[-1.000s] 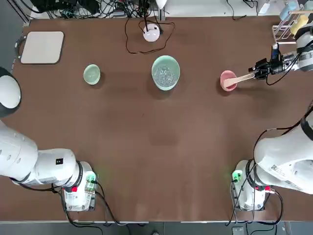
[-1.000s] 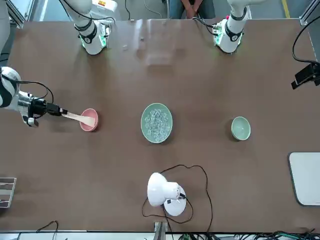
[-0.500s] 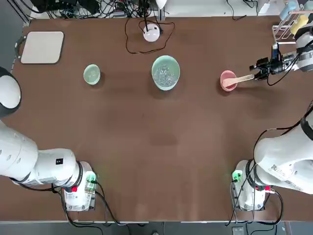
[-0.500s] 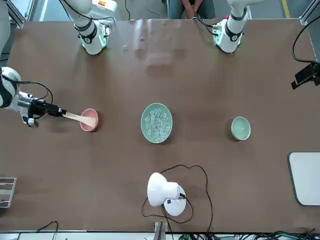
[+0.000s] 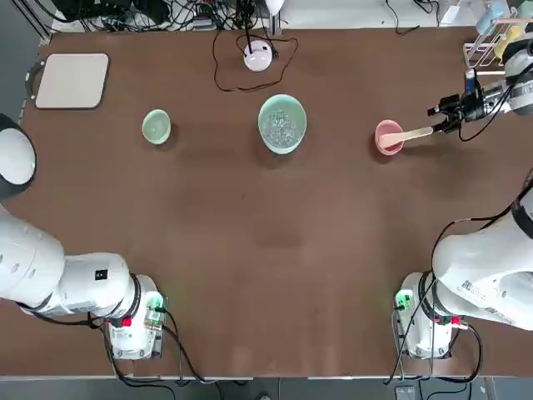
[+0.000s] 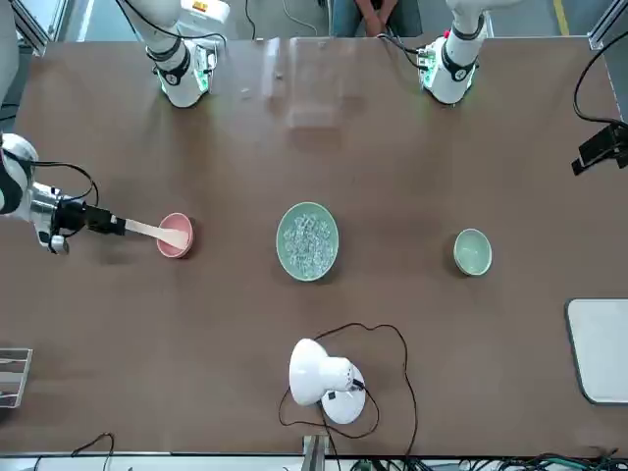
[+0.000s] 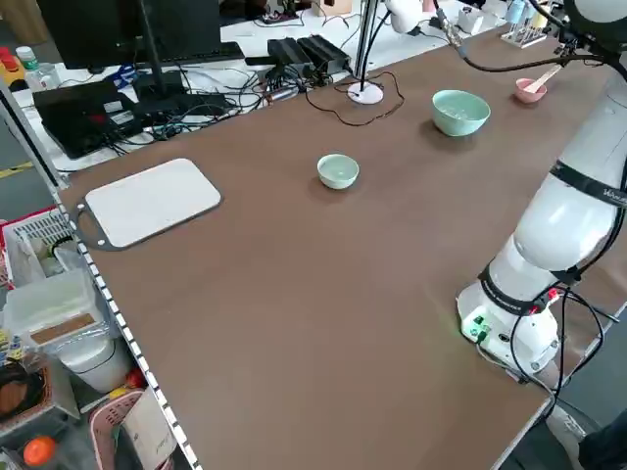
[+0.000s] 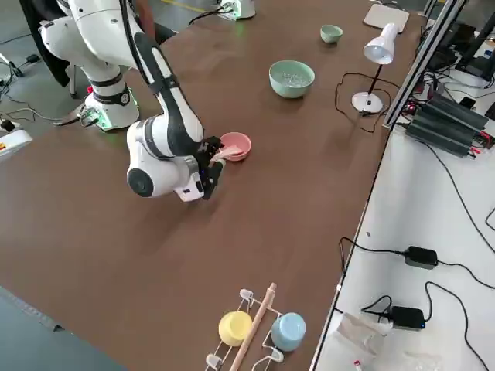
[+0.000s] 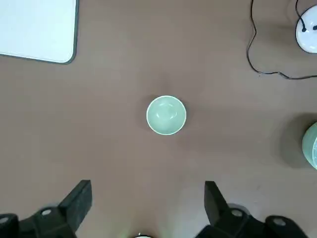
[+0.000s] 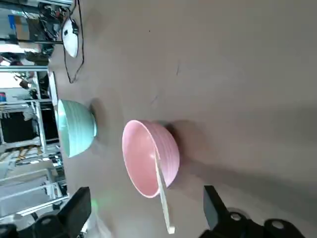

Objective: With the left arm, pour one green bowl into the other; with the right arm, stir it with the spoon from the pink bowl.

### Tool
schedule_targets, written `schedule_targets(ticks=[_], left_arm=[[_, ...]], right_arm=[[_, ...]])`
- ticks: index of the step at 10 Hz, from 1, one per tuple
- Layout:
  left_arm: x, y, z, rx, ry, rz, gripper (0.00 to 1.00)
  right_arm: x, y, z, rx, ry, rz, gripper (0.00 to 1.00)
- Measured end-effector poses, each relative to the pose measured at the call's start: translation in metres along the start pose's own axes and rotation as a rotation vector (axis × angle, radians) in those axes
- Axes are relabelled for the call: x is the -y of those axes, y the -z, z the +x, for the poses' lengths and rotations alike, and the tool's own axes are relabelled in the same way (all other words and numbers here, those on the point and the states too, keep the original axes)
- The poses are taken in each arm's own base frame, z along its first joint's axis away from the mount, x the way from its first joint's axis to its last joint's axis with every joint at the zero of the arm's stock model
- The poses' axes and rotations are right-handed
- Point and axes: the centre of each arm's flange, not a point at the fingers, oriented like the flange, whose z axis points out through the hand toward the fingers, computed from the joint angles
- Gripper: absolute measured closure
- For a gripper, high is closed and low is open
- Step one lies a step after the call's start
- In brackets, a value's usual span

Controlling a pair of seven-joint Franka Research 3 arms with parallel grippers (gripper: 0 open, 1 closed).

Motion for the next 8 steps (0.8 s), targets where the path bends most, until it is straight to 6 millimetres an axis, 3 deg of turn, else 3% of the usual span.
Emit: schedule_targets(ticks=[2, 4, 5, 7, 8], left_arm=[[0.000, 0.000, 0.000, 0.000, -0.002, 0.000, 0.00], [-0.002, 0.000, 0.000, -0.002, -0.038, 0.000, 0.00], [-0.003, 0.000, 0.000, -0.002, -0.069, 0.000, 0.00], [-0.003, 0.000, 0.000, -0.003, -0.115, 0.000, 0.00], [-0.003, 0.000, 0.000, -0.003, -0.120, 0.006, 0.00]], right_arm=[[0.032, 0.034, 0.025, 0.079, 0.009, -0.173, 0.00], [0.120, 0.045, 0.061, 0.120, 0.008, -0.368, 0.00], [0.164, 0.047, 0.068, 0.113, 0.028, -0.436, 0.00], [0.234, 0.058, 0.065, 0.096, 0.038, -0.604, 0.00], [0.276, 0.051, 0.064, 0.079, 0.024, -0.686, 0.00]])
